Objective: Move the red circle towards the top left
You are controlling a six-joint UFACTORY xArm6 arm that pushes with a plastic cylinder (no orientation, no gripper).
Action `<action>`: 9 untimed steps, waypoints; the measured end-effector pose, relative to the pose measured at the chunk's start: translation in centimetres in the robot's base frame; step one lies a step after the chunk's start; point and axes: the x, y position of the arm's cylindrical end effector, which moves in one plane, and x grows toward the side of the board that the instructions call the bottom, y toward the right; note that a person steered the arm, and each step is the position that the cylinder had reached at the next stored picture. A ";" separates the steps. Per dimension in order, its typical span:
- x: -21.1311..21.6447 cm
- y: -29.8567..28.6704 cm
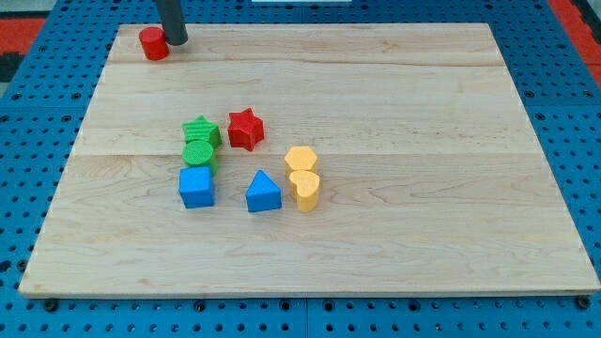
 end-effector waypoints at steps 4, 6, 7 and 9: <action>3.0 -10.1; 2.8 -0.6; 10.7 -3.1; 31.8 -1.4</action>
